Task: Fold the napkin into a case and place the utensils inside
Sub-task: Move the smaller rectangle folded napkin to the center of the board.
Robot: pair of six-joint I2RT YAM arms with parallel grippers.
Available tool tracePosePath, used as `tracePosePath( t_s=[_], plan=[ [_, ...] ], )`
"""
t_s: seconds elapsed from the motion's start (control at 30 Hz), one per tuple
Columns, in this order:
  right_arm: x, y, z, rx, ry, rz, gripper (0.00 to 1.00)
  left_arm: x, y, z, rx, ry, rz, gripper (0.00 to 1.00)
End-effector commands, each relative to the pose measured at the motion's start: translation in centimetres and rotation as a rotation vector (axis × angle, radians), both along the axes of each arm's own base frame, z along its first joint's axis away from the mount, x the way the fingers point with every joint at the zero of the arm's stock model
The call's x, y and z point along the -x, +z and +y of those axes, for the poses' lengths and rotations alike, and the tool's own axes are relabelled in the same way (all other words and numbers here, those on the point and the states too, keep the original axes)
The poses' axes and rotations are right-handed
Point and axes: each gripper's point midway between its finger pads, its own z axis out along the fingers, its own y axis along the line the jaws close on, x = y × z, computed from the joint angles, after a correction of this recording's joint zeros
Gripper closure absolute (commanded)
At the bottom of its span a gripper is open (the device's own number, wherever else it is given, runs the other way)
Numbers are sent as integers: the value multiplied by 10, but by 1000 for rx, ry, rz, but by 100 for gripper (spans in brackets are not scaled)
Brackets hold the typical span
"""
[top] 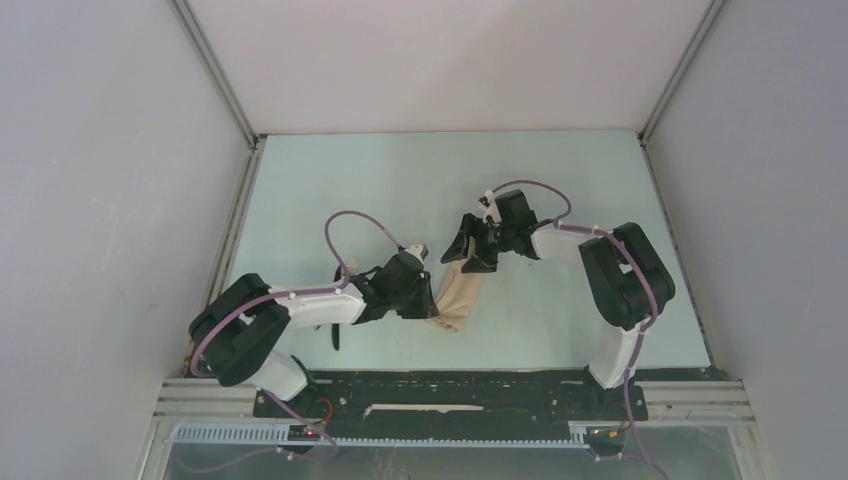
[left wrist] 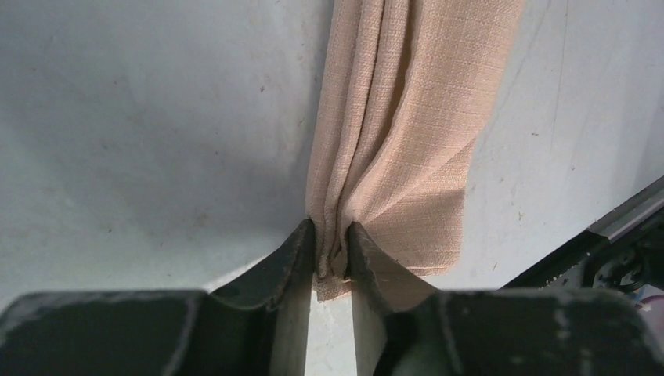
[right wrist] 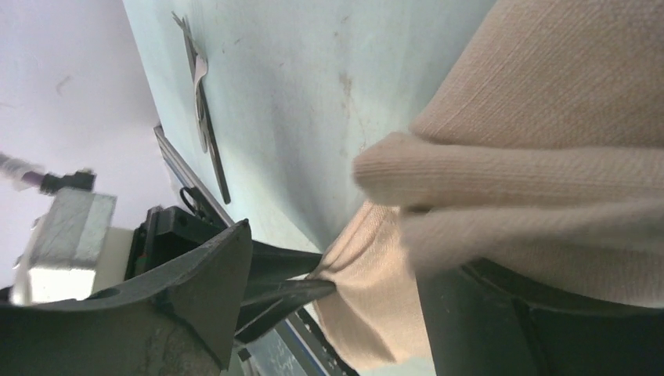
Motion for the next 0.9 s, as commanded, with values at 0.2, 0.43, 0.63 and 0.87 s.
tracePosePath(
  t_s=[0.2,0.43,0.63,0.87],
  plan=[
    [25,89,-41,71,88,-141,11,14,-19,-10,81,-10,78,81],
    [30,62,-104,122,-67,-149,9,25,-14,-31,190,7,147,87],
    [24,15,-96,44,-120,-78,17,37,3,-78,389,116,256,89],
    [5,-10,-77,70,-96,-60,27,41,33,-123,531,203,276,100]
  ],
)
